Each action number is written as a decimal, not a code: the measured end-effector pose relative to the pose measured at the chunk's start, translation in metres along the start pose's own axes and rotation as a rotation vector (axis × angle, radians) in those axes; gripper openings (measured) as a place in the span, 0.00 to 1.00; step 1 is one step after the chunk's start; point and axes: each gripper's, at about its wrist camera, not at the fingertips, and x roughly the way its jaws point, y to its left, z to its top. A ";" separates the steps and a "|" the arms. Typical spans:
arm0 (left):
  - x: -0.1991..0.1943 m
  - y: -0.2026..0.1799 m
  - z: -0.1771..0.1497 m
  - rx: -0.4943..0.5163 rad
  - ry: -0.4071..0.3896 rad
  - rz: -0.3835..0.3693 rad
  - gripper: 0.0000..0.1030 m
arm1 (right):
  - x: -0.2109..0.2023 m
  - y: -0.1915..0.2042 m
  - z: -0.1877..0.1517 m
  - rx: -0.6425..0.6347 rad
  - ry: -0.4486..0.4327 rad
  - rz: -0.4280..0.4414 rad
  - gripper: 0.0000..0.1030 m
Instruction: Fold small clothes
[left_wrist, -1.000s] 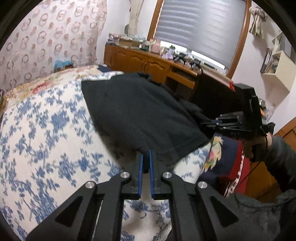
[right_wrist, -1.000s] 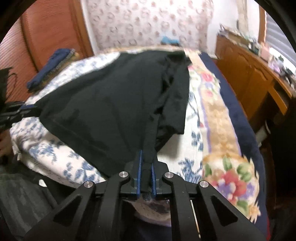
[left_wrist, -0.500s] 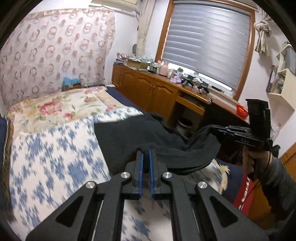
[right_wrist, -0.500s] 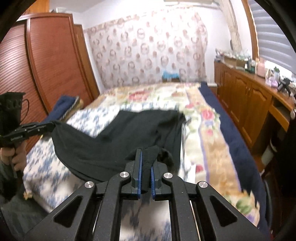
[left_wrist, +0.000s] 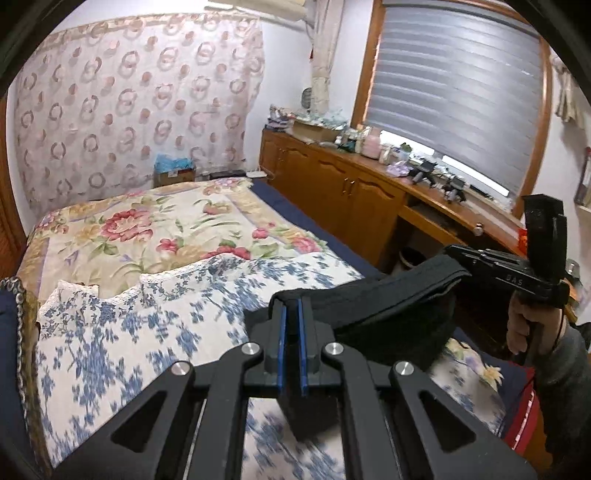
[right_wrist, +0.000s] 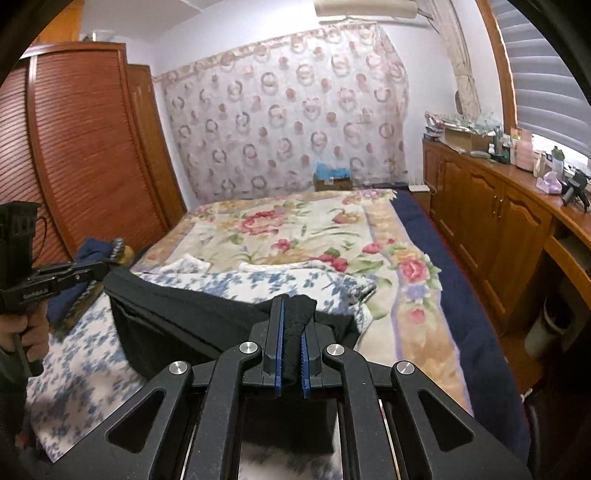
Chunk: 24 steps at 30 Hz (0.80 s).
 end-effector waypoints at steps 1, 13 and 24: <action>0.010 0.004 0.003 0.000 0.014 0.009 0.03 | 0.007 -0.003 0.001 0.001 0.013 -0.006 0.04; 0.080 0.035 0.003 -0.045 0.172 0.015 0.05 | 0.075 -0.019 -0.003 -0.012 0.139 -0.087 0.10; 0.070 0.031 -0.019 0.005 0.251 -0.026 0.23 | 0.043 -0.017 -0.002 -0.039 0.106 -0.140 0.46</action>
